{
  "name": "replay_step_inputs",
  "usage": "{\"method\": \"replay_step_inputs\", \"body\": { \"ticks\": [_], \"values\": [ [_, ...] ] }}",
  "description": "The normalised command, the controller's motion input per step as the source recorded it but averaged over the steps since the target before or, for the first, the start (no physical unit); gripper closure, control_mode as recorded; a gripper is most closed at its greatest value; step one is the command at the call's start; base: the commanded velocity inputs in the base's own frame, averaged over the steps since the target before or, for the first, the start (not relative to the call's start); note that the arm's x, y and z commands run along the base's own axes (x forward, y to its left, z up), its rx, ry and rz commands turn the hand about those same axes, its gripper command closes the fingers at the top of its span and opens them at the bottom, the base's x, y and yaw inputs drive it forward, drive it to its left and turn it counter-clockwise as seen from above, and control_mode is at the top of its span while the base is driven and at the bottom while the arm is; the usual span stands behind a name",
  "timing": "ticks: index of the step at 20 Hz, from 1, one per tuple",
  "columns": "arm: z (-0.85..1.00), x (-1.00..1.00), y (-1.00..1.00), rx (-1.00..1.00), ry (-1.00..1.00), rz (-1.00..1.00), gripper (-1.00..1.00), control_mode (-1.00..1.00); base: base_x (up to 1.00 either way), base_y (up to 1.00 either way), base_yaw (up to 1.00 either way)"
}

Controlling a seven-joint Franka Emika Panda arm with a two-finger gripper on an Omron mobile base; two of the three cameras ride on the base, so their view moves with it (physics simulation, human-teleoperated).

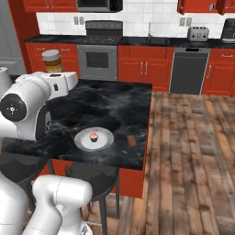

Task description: Take the cinnamon bottle from the cabinet and place it on the dining table, next to the plate with the cupcake. Then take the chocolate from the dining counter and place it on the cupcake plate.

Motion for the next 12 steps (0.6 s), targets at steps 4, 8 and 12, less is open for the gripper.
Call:
{"method": "replay_step_inputs", "body": {
  "ticks": [4, 8, 12],
  "values": [
    [0.0, 0.0, 0.0, 0.0, 0.0, 0.0, 1.0, 1.0, 0.33, 0.02, -0.12],
    [0.0, 0.0, 0.0, 0.0, 0.0, 0.0, 1.0, 1.0, 0.52, 0.12, -0.02],
    [0.0, 0.0, 0.0, 0.0, 0.0, 0.0, 1.0, 1.0, 0.59, 0.07, 0.0]
  ]
}}
